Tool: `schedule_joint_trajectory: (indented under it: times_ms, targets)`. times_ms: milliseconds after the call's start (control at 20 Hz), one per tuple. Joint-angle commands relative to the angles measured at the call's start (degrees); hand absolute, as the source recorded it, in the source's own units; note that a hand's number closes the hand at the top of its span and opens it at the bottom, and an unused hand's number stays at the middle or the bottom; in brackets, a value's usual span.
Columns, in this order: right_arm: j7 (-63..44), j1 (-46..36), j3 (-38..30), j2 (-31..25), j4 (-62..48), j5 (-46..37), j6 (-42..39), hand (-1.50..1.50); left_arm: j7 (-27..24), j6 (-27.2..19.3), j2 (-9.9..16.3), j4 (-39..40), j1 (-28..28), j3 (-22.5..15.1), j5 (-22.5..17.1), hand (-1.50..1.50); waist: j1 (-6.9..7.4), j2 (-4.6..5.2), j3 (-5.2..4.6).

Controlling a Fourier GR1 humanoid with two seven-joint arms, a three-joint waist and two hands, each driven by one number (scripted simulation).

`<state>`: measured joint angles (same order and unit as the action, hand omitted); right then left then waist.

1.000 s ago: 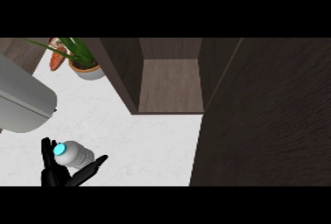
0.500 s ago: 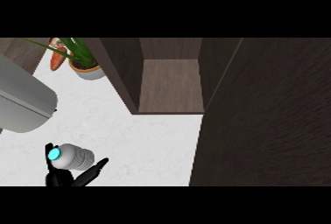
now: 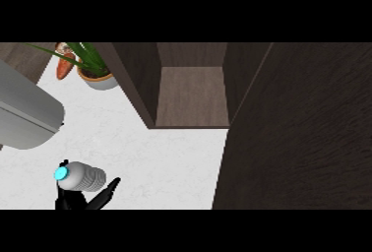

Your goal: Pick up the bottled water, place it into the cabinet and close the cabinet

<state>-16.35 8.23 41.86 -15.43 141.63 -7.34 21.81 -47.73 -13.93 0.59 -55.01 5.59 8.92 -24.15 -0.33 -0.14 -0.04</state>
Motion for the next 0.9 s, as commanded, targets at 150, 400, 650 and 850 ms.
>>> schedule_joint_trajectory:
  times_ms: [150,400,650,850]
  targets:
    - [-4.52,-2.95,-2.17,0.63,3.31,-3.83,-0.45,-1.50,-0.48,3.00,-0.01,1.11,-2.39,1.10,-1.91,1.50,0.27,0.08,0.02]
    - [-1.31,2.52,3.07,-1.51,5.65,-7.47,1.62,-1.50,-5.81,8.45,0.75,9.39,-5.78,4.26,-3.99,1.50,-0.25,0.01,-0.03]
    - [-1.90,2.21,4.12,-2.10,4.87,-7.34,0.99,-1.50,-0.19,11.53,2.21,5.25,-7.09,0.04,-2.53,1.50,-0.37,-0.10,-0.03]
    - [-0.19,-1.01,-1.36,-3.32,3.33,-1.61,-0.33,-1.50,1.76,18.29,1.56,6.55,-7.26,-9.91,3.75,1.50,-0.73,0.01,-0.02]
